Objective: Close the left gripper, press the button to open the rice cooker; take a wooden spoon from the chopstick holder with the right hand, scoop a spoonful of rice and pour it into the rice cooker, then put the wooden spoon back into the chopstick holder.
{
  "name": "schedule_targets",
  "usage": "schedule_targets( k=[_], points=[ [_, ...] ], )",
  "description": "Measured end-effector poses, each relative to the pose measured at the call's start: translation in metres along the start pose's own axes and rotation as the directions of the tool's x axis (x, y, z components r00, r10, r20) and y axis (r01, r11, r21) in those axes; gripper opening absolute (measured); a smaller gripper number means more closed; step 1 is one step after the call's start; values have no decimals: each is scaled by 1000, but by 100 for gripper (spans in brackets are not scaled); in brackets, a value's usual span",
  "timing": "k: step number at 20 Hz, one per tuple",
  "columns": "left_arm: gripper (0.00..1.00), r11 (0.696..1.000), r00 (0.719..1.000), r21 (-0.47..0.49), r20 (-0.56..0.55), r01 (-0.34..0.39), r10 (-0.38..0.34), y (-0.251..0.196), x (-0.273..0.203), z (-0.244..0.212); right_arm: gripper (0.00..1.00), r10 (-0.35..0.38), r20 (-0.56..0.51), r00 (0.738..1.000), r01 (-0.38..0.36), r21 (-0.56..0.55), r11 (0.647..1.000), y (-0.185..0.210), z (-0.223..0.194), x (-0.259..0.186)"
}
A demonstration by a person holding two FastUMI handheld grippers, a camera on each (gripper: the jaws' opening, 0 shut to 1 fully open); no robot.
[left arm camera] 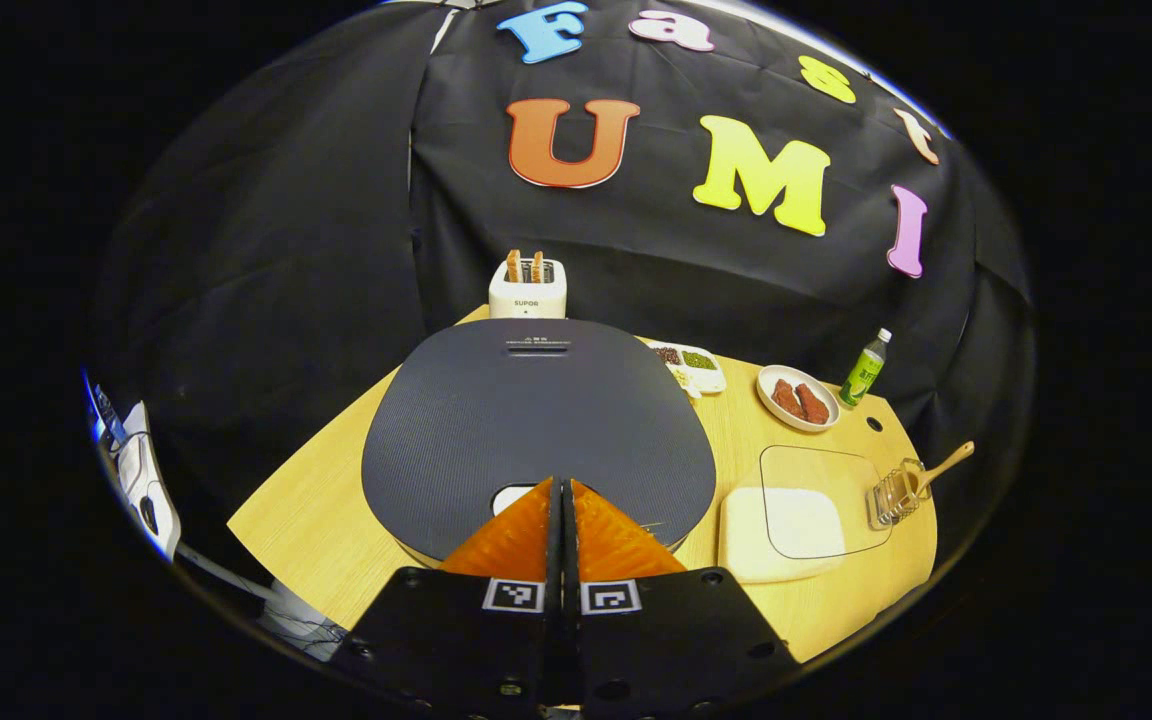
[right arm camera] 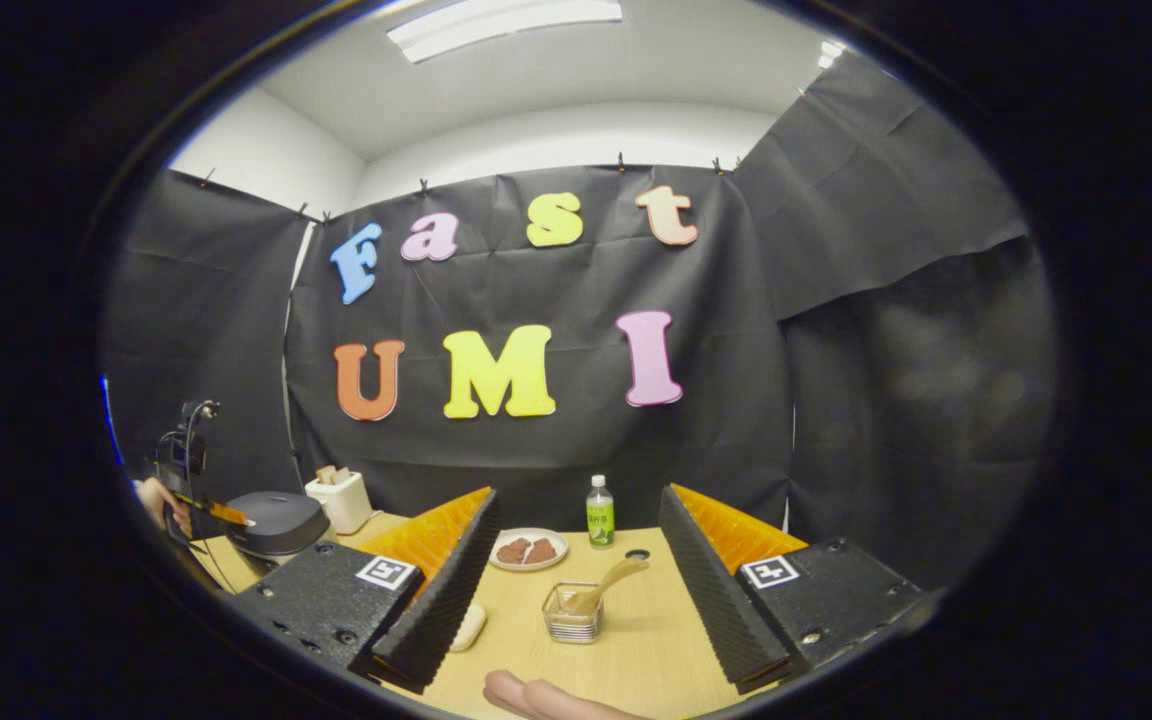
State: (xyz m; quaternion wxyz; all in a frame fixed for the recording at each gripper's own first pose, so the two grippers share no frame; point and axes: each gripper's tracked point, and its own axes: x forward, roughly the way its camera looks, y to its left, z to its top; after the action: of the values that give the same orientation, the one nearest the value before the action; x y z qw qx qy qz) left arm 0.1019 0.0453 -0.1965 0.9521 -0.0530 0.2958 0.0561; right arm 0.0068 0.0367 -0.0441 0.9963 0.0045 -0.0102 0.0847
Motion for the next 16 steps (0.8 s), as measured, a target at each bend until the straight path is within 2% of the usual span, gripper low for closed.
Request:
schedule_targets(
  k=[2, 4, 5, 6, 7, 8, 10, 11, 12, 16],
  points=[
    [0, 999, 1000, 30, 7, -27, 27, 1, -1, 4, 100, -12, -15, 1000, 12, 14, 1000, -1, -5, 0],
    [0, 999, 995, 24, 98, -39, 36, 1, -10, 20, 100, -19, -22, 1000, 20, 19, 1000, -3, -9, 0],
    [0, 1000, 992, -3, 122, 11, -10, -13, -16, 25, 100, -24, -24, 999, 24, 14, 1000, -5, -13, -1],
    [32, 994, 983, -24, 152, 104, -100, -34, -25, 36, 100, -29, -26, 999, 29, 4, 1000, -8, -16, 0],
    [64, 987, 974, -30, 169, 160, -152, -46, -41, 41, 100, -35, -29, 999, 35, -8, 999, -10, -19, 1],
    [96, 993, 971, -24, 211, 120, -112, -41, -49, 50, 100, -41, -35, 999, 41, -17, 999, -13, -24, 2],
    [96, 1000, 948, 15, 317, 18, -22, -24, -60, 72, 100, -50, -51, 997, 49, -27, 998, -16, -33, 4],
    [100, 1000, 946, 28, 325, -7, -3, -23, -65, 76, 100, -55, -59, 997, 53, -27, 998, -17, -37, 6],
    [95, 999, 944, 40, 331, -12, -1, -30, -74, 72, 100, -57, -68, 996, 55, -23, 998, -18, -42, 7],
    [95, 997, 924, 64, 382, -33, 6, -31, -99, 77, 100, -61, -108, 992, 60, -10, 998, -22, -63, 15]
  ],
)
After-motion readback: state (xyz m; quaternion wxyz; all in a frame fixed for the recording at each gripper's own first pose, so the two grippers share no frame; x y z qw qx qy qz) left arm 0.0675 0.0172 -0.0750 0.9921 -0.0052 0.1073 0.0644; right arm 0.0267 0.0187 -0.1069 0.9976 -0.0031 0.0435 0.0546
